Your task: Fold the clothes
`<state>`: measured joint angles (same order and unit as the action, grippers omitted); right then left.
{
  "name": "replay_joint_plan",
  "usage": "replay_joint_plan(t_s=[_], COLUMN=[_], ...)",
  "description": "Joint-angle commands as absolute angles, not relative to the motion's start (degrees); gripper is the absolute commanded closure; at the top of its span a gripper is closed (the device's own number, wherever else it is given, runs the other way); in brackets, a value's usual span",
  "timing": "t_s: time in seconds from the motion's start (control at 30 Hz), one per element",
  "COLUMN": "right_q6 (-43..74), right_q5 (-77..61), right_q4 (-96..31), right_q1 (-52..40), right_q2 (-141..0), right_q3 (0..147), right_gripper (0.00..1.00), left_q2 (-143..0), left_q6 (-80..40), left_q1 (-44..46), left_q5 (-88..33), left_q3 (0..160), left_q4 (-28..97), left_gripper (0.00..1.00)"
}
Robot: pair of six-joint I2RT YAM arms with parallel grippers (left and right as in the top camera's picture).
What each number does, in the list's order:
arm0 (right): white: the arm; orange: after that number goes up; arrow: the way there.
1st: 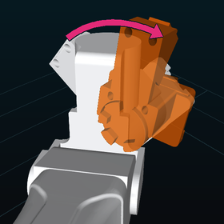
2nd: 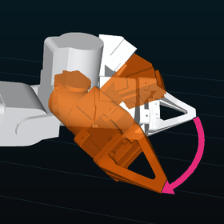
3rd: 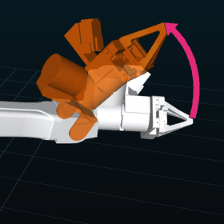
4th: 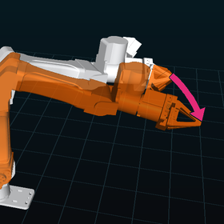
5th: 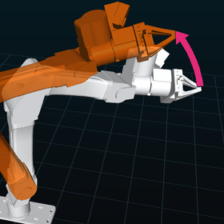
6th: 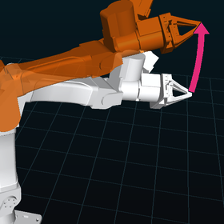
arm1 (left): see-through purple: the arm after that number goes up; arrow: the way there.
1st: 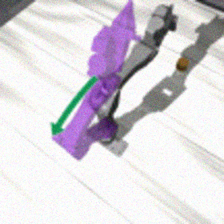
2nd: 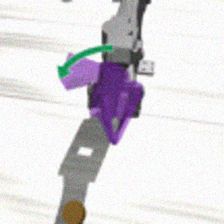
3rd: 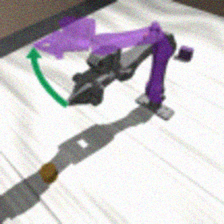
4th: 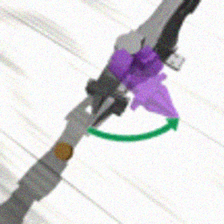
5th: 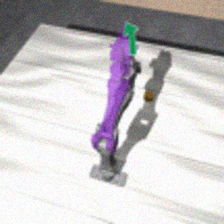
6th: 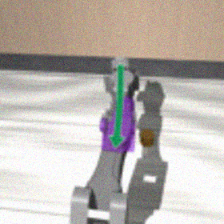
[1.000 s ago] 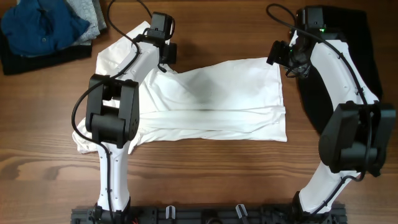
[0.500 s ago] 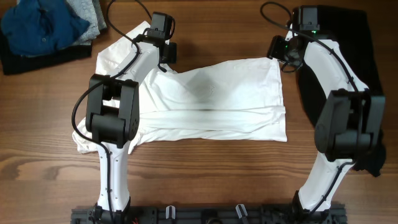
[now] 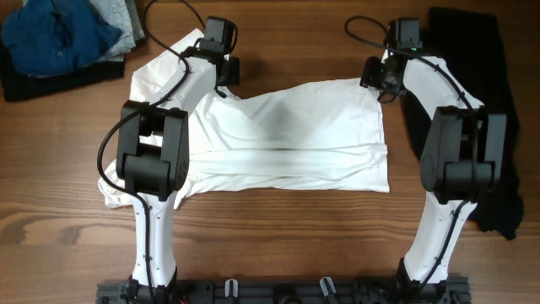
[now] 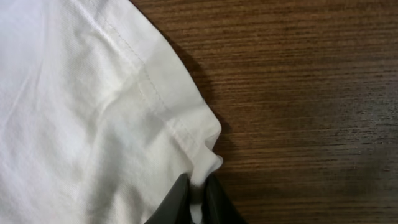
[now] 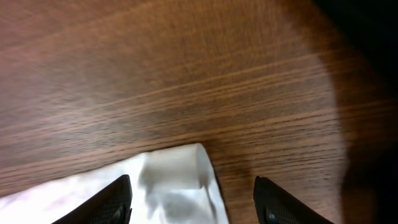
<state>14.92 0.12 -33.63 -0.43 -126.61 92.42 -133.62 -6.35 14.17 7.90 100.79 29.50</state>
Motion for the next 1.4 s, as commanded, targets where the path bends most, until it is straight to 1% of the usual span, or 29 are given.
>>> replay_joint_plan(t_s=[0.0,0.13,0.23,0.33,0.37,0.47,0.6,0.67,0.73,0.77,0.9,1.0,1.03,1.37], right_q6=[15.4,15.2,15.2,15.3,15.5,15.6,16.7,16.8,17.5,18.0,18.2,19.4,20.5,23.4], right_q5=[1.5,1.5,1.2,1.0,1.0,0.4,-0.7,-1.8,-2.0,-2.0,-1.9,-1.8,-1.4,-0.8], right_q4=[-33.3,-32.7,-32.4,-32.4,-32.4,-32.4,-32.3,-32.1,-32.0,-32.0,-32.0,-32.1,-32.2,-33.4], right_q1=[0.0,-0.1,-0.5,-0.9,-0.9,-0.9,-0.9,-0.9,-0.9,-0.9,-0.9,-0.9,-0.8,-0.7], right_q2=[-128.5,-128.6,-128.9,-129.6,-129.7,-130.3,-130.4,-130.4,-130.4,-130.4,-130.4,-130.4,-130.4,-129.9], right_q3=[93.3,93.3,93.3,93.3,93.3,93.3,93.3,93.3,93.3,93.3,93.3,93.3,93.3,93.3], right_gripper=[0.38,0.43,0.5,0.52,0.55,0.63,0.79,0.84,0.93,0.96,0.96,0.96,0.96,0.96], left_q2=[-134.9,-134.9,-134.9,-134.9,-134.9,-134.9,-134.9,-134.9,-134.9,-134.9,-134.9,-134.8,-134.5,-127.5], left_q6=[-8.0,-8.0,-8.0,-8.0,-8.0,-8.0,-8.0,-8.0,-8.0,-8.0,-8.0,-7.9,-7.9,-8.3], left_q1=[14.0,14.0,14.0,14.0,14.0,14.0,14.0,14.0,14.0,14.0,14.0,14.0,14.0,14.0], left_q5=[8.4,8.4,8.4,8.4,8.4,8.4,8.4,8.4,8.4,8.4,8.4,8.4,8.4,8.4], left_q3=[101.9,101.9,101.9,101.9,101.9,101.9,101.9,101.9,101.9,101.9,101.9,101.9,101.9,101.9], left_q4=[29.3,29.2,29.1,28.9,28.9,28.6,28.6,28.6,28.5,28.5,28.4,28.3,28.2,31.1], left_gripper=[0.91,0.91,0.91,0.9,0.9,0.9,0.9,0.9,0.9,0.9,0.9,0.96,0.96,0.96])
